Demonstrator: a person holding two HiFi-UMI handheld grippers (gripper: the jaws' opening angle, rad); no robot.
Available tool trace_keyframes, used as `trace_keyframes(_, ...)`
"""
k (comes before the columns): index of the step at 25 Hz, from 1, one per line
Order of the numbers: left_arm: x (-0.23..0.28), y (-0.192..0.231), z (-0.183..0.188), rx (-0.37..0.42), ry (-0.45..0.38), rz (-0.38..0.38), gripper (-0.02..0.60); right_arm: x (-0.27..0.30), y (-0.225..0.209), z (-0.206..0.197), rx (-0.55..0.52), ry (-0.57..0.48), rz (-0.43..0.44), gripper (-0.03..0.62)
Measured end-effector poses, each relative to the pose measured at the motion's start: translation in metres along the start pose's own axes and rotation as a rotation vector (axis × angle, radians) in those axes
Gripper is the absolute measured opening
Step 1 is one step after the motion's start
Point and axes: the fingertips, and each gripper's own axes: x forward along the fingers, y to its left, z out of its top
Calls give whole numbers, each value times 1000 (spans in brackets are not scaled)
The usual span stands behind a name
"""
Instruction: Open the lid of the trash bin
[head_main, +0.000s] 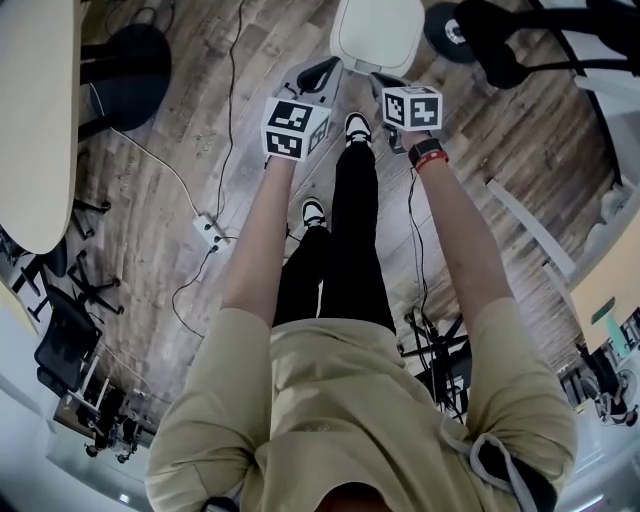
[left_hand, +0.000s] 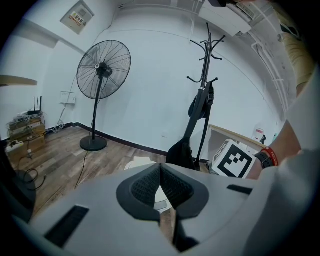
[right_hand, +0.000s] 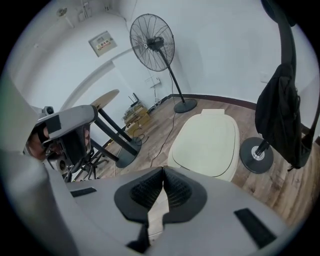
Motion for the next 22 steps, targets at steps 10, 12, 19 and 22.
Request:
trace_keyframes(10, 32, 18, -40, -12, 42, -15, 23, 53, -29, -22, 23, 49, -3, 2)
trace_keyframes(12, 38, 21, -44, -15, 44, -16, 23, 62, -35, -24, 27, 58, 0, 2)
trace_keyframes(19, 54, 23, -57, 2, 68, -42, 23, 84, -51, -32, 31, 94, -5, 2)
trace_keyframes(22, 58, 21, -64, 9, 85, -52, 23, 88, -55, -37, 35, 109, -8, 2)
